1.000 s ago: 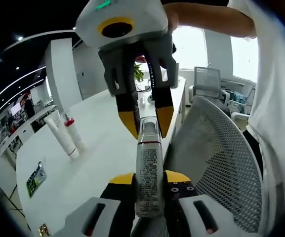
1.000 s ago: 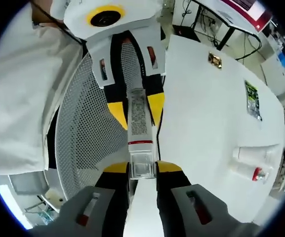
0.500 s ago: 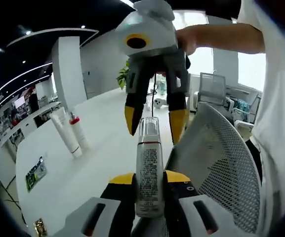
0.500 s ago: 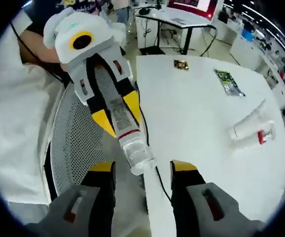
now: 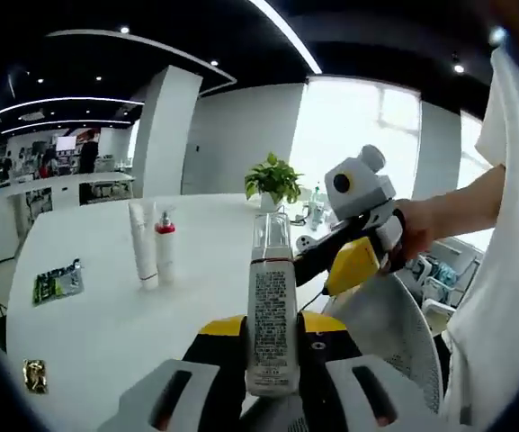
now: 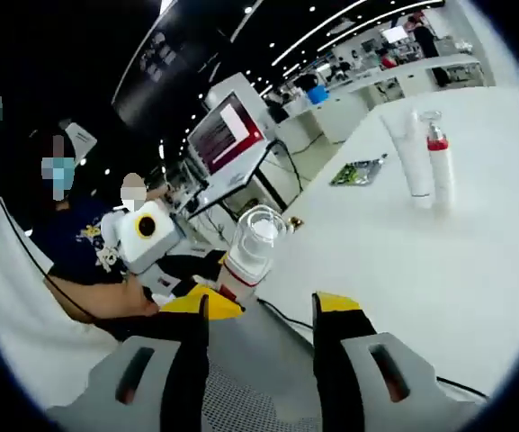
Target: Arrange the skincare products in the storage area until every visible bottle or jar stands upright without overlapping.
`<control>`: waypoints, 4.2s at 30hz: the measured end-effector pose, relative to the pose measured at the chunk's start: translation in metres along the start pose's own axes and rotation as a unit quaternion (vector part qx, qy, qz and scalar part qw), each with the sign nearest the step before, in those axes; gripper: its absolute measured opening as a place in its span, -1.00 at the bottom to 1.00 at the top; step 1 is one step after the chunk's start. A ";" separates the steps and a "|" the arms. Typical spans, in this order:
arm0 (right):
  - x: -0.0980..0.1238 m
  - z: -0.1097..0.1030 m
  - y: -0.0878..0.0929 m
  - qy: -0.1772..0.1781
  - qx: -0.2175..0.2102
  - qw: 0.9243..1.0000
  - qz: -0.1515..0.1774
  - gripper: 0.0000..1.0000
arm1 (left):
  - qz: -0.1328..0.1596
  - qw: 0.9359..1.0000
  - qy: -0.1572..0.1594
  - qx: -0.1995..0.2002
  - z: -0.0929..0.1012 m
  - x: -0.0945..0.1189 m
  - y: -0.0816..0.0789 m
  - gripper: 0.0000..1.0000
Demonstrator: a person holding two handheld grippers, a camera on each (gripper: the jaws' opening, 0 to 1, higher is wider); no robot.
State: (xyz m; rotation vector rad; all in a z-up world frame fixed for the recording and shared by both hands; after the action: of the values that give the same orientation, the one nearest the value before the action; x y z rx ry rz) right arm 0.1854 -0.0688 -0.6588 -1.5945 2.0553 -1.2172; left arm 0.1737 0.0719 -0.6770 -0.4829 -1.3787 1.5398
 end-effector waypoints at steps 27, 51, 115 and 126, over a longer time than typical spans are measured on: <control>-0.014 -0.030 -0.015 -0.014 0.079 0.996 0.029 -0.57 | 0.023 0.998 0.055 0.029 0.014 0.000 -0.004 -0.60; -0.027 0.025 -0.034 0.035 0.204 0.977 -0.048 -0.58 | -0.113 0.983 -0.129 -0.073 -0.015 -0.025 0.030 -0.28; -0.115 0.205 -0.077 0.224 0.335 0.914 -0.036 -0.56 | -0.292 0.921 -0.194 -0.169 -0.032 -0.027 0.071 -0.56; -0.117 0.209 -0.081 0.230 0.354 0.906 -0.042 -0.53 | -0.290 0.921 -0.195 -0.171 -0.033 -0.027 0.071 -0.58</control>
State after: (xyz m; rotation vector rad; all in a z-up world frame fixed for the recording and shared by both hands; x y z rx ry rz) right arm 0.4178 -0.0613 -0.7586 -1.1107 1.4528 -2.2107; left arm 0.1843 0.0749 -0.7585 0.0525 -1.9031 0.9332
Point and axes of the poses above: the point that each gripper's makers call its tool centre point, and the gripper's own axes: x roughly backward along the fingers, z roughly to its right, y roughly out of its underside, the point moved 7 cm from there along x, roughly backward along the fingers
